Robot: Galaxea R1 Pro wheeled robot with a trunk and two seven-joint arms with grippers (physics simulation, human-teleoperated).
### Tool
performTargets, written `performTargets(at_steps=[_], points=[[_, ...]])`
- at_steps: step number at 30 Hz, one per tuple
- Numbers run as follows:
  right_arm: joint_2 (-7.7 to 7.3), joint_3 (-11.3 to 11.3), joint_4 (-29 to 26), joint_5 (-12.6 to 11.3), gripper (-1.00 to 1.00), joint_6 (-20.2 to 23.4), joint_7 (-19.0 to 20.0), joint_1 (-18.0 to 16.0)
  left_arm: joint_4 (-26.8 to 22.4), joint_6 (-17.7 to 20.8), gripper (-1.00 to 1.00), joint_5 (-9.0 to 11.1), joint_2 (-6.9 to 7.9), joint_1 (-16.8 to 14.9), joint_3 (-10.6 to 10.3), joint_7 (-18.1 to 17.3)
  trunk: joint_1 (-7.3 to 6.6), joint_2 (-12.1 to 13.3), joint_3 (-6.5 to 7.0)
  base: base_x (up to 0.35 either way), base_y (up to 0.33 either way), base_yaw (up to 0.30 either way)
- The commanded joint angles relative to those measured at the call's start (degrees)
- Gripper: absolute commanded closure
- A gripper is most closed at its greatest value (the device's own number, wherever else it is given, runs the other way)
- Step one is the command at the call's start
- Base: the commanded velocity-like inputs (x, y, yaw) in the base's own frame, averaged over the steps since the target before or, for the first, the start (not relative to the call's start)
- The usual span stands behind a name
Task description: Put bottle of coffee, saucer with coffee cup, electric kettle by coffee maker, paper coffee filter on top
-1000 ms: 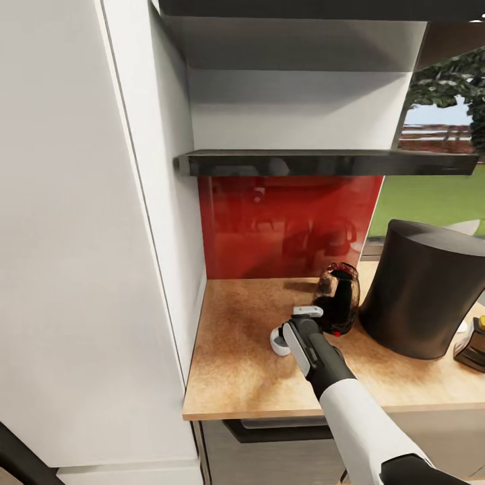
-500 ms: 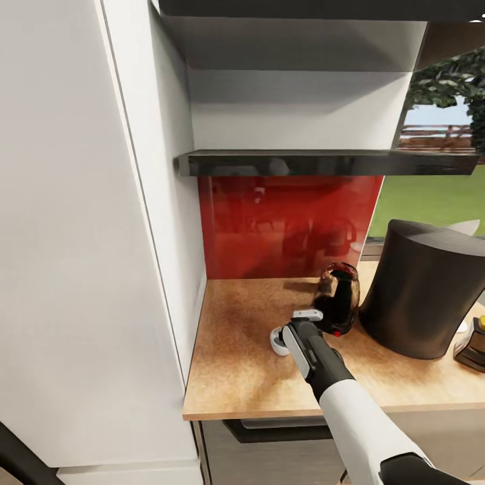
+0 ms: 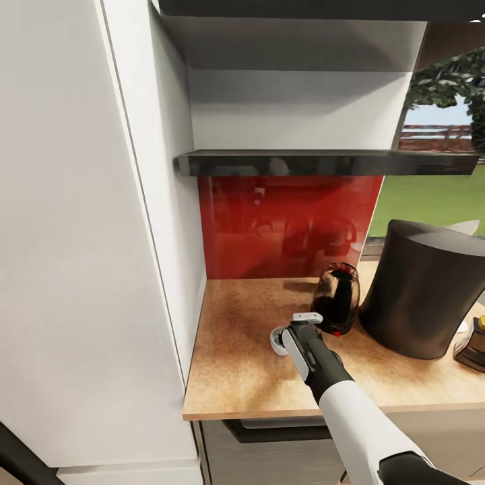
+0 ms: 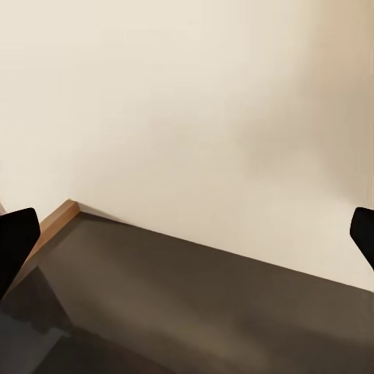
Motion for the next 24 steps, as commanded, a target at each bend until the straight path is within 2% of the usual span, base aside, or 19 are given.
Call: performTargets(at_steps=[1, 23, 24], points=[[0.0, 0.1, 0.0, -0.6, -1.0, 0.1, -0.6, -0.1, -0.3, 0.4, -1.0, -0.2, -0.02, 0.1, 0.3, 0.0, 0.04, -0.1, -0.12, 0.0, 0.0, 0.0], [0.0, 0.1, 2.2, -0.6, -1.0, -1.6, -0.5, -0.1, -0.3, 0.4, -1.0, -0.2, 0.02, 0.1, 0.3, 0.0, 0.04, -0.1, -0.12, 0.0, 0.0, 0.0], [0.0, 0.1, 2.2, -0.6, 1.0, -1.6, -0.5, -0.1, -0.3, 0.4, -1.0, -0.2, 0.03, 0.1, 0.3, 0.0, 0.04, -0.1, -0.12, 0.0, 0.0, 0.0]])
